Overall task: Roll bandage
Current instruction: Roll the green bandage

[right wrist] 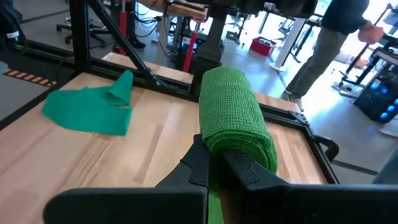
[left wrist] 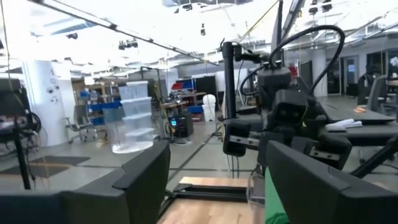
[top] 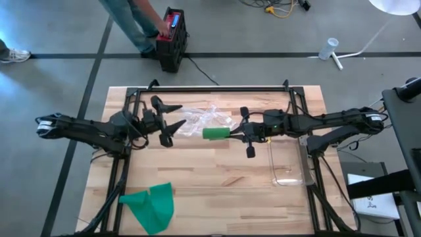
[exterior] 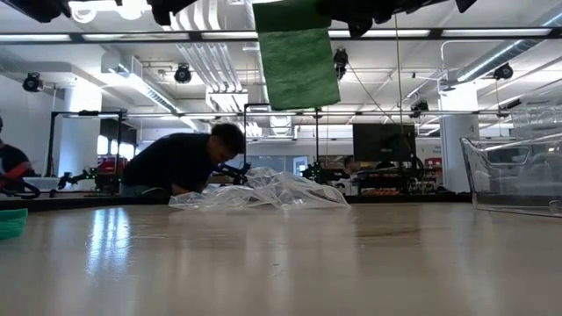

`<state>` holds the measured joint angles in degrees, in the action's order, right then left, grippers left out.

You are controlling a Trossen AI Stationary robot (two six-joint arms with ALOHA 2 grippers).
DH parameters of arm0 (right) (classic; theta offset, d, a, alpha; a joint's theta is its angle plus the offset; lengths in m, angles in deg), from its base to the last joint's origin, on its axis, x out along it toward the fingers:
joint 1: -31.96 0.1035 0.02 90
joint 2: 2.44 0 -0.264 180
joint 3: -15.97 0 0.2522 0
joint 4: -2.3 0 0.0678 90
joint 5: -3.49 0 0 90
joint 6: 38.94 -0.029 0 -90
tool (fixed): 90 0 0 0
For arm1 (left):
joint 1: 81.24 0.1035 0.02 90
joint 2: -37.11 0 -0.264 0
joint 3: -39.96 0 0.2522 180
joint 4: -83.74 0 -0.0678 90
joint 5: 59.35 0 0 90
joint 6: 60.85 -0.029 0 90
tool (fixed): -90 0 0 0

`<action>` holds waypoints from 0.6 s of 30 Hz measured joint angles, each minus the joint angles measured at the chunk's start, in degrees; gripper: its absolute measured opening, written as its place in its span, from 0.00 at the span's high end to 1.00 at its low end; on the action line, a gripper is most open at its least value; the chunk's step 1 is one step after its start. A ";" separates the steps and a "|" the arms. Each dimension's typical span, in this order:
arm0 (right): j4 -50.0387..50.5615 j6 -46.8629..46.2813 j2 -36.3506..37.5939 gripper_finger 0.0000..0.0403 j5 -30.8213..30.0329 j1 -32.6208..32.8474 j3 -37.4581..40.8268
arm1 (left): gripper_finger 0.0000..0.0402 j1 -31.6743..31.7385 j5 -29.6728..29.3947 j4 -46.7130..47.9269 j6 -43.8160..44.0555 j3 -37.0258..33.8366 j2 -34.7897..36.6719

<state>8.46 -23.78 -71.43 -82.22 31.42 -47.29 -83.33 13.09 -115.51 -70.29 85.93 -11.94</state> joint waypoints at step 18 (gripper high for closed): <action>-2.01 6.93 -1.23 0.99 0.15 -0.26 0.02 | 0.37 0.07 7.60 2.31 6.67 0.31 -4.55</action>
<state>6.45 -16.85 -72.65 -82.06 31.16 -47.27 -83.26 20.68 -113.20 -63.62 86.23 -16.49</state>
